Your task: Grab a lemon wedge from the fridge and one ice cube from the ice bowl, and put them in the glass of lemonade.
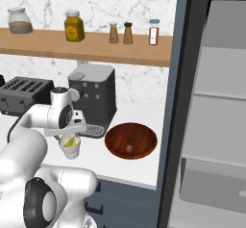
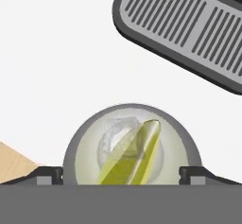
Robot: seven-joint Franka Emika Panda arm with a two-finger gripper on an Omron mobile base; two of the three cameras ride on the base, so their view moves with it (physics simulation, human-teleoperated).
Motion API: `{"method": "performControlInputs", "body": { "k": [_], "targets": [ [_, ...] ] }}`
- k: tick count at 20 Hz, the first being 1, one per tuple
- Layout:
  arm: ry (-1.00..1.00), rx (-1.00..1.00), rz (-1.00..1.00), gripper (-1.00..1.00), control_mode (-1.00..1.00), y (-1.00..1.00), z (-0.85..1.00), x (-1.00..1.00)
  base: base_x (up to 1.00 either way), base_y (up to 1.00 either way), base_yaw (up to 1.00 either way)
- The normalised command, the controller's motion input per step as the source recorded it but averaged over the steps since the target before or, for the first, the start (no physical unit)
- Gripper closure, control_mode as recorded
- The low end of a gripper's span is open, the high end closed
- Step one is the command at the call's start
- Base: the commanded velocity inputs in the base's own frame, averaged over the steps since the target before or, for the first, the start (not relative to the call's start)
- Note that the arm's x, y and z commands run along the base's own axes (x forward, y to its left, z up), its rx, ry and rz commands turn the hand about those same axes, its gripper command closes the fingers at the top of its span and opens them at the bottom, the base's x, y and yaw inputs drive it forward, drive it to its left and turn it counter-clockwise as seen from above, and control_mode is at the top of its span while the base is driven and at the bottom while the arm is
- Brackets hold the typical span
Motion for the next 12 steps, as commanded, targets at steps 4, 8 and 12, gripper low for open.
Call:
{"method": "performControlInputs", "body": {
  "k": [4, 8, 12],
  "targets": [
    [-0.05, 0.00, 0.00, -1.00, -1.00, 0.00, 0.41, -0.20, 0.00, 0.00, 0.00],
    [-0.17, 0.00, 0.00, -1.00, -1.00, 0.00, 0.76, -0.40, 0.00, 0.00, 0.00],
    [-0.28, 0.00, 0.00, -1.00, -1.00, -0.07, 0.72, -0.75, 0.00, 0.00, 0.00]
  ]
}}
